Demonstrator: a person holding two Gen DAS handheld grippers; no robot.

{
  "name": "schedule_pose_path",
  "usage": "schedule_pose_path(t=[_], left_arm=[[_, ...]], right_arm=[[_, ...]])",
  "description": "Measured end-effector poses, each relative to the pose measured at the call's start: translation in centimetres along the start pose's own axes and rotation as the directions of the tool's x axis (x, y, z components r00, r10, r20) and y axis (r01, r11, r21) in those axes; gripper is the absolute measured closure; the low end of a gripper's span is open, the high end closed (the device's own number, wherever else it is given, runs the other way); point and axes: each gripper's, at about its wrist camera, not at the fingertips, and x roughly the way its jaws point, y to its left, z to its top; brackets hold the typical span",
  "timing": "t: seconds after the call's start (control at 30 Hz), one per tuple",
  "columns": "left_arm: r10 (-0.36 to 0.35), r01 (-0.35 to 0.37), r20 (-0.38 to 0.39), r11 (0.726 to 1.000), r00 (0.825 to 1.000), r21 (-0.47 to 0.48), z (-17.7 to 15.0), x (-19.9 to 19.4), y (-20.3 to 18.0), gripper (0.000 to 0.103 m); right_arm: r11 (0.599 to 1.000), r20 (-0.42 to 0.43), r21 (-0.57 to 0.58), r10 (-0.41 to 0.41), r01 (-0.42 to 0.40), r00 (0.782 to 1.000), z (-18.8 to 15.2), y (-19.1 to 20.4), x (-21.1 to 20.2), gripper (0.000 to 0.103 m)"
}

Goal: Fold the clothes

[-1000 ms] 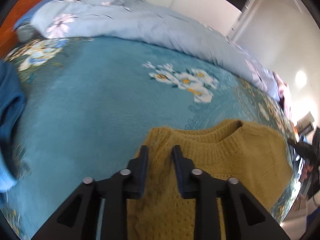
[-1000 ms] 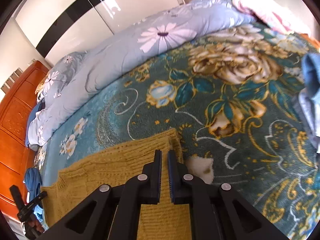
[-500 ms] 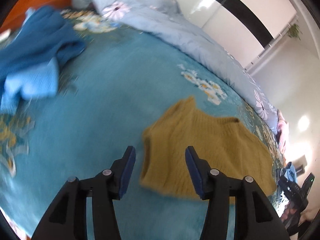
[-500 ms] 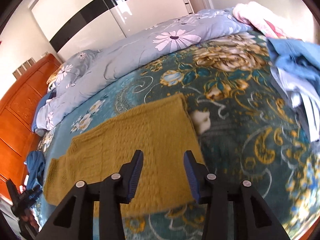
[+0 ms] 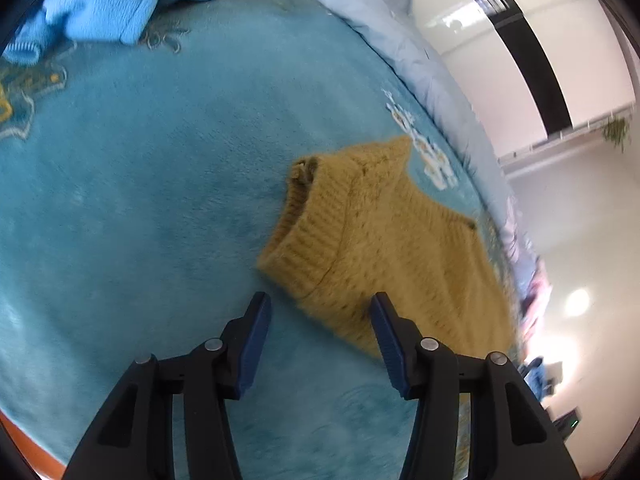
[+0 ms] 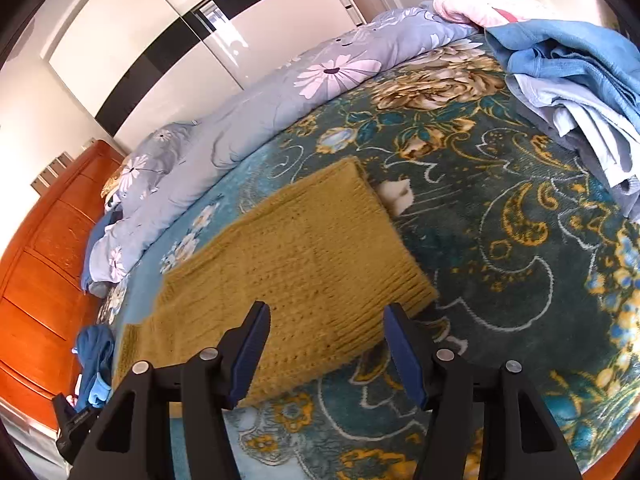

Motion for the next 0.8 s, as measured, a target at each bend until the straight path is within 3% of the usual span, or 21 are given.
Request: schedule_pose_path(t=[0.3,0.4,0.47,0.63,0.8], left_arm=[[-0.062,0.065,0.042,0.995,0.997,-0.079,0.9,1.4,-0.6,0.052],[-0.047,0.053,0.095,0.997,0.994,-0.064,1.1,0.7,-1.0,0.077],[-0.026,0.029,0.117,0.999,0.993,-0.027,1.4,0.3,-1.6,0.089],[-0.024,0.006,0.159,0.994,0.987,0.111,1.9,-1.1,-5.4,0.091],[-0.126,0.064,0.176,0.944,0.976,0.324,1.0,-1.8,-13.5,0.091]], right_arm=[[1.0,-0.005,0.008,0.019,-0.019,1.0,-0.2,0.0,0.1,0.041],[1.0,-0.007,0.003,0.016,-0.016,1.0,-0.3,0.0,0.1,0.041],[1.0,-0.006,0.005,0.016,-0.016,1.0,-0.3,-0.2,0.2,0.041],[1.0,-0.004,0.014,0.013,-0.013,1.0,-0.2,-0.7,0.1,0.041],[1.0,0.007,0.021,0.014,-0.014,1.0,0.1,-1.3,-0.3,0.041]])
